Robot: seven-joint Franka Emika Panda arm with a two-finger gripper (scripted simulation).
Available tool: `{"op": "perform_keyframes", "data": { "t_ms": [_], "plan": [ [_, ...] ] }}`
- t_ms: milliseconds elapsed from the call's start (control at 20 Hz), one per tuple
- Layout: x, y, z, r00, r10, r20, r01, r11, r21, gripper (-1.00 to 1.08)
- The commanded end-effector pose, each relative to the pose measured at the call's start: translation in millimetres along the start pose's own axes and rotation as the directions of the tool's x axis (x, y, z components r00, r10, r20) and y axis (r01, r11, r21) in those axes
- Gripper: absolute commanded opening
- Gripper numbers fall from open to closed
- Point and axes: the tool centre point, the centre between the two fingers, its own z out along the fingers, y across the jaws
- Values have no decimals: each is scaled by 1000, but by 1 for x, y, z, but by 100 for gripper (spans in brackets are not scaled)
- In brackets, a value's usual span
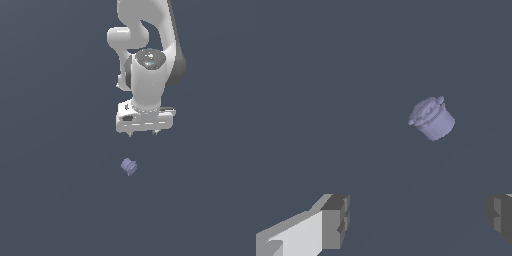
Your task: Pick up the object and move it to a goal position.
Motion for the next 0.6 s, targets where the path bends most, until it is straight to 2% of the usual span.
{"op": "perform_keyframes", "data": {
  "t_ms": [0,150,400,550],
  "plan": [
    [0,0,0,1000,0,0,0,1000,0,100],
    [0,-6,1,1000,-13,2,13,1000,-1,100],
    [-4,-33,3,997,-71,11,71,997,-7,100],
    [-5,-35,3,997,-80,12,81,997,-8,100]
  ]
}}
